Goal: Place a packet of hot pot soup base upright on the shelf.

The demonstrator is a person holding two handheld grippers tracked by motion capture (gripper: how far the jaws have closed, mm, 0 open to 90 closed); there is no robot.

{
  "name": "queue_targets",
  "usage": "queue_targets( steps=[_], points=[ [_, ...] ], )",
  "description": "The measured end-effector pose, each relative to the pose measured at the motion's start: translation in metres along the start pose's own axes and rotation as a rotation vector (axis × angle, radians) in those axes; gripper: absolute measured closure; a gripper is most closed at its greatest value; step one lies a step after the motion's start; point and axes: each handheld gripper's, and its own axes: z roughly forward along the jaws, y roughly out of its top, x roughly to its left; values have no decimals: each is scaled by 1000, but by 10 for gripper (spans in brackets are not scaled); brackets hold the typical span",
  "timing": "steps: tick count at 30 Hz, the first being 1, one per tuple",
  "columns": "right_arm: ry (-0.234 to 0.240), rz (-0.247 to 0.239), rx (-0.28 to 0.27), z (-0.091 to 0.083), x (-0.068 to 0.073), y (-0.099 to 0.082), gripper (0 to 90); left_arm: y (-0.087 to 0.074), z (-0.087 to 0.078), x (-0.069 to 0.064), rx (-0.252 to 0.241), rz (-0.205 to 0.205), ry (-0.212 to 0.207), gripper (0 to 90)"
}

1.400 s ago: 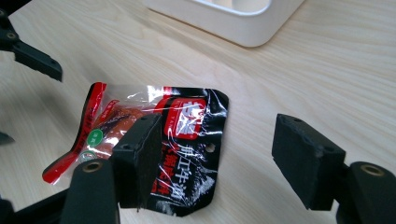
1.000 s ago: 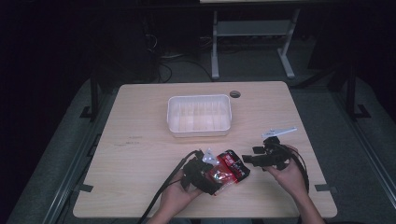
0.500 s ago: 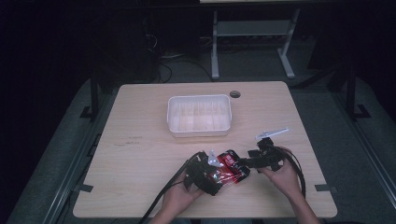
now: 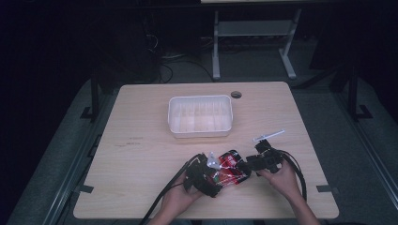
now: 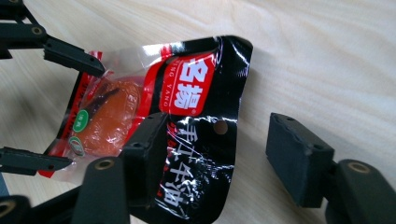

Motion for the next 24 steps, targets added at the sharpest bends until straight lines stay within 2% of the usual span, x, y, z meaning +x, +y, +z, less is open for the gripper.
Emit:
queue_targets(
  steps=[2,3,6,7,12,13,14,15,18,20,21,22,23,24],
  points=[
    [13,6,-1,1,-1,-1,428,-1,0,0,-2,-8,-2,226],
    [36,27,18,3,-3,-2,430,-2,0,0,-3,-10,-4,228],
    [39,29,20,4,-3,-2,452,-3,0,1,4,-17,-8,248],
    [65,37,19,4,-3,-2,467,-4,0,1,3,-19,-9,249],
    [97,59,32,8,-3,-2,495,-4,0,1,3,-21,-13,250],
    [122,68,31,9,-3,-2,517,-5,0,1,2,-20,-12,250],
    [122,68,31,9,-3,-2,517,-5,0,1,0,-20,-13,250],
    [160,84,31,11,-3,-2,545,-6,1,1,-6,-25,-14,250],
    [175,91,38,13,-1,-2,555,-8,1,2,-12,-27,-16,249],
    [179,96,35,12,-1,-2,584,-9,1,2,-12,-25,-16,249],
    [188,107,19,10,-2,-3,648,-9,1,3,-13,-21,-20,249],
    [188,107,19,10,-2,-3,648,-9,1,3,-13,-21,-20,249],
    [197,107,15,8,0,-3,709,-11,1,3,-28,-23,-18,249],
    [194,97,19,8,1,-3,722,-11,1,3,-28,-23,-18,249]
  ],
)
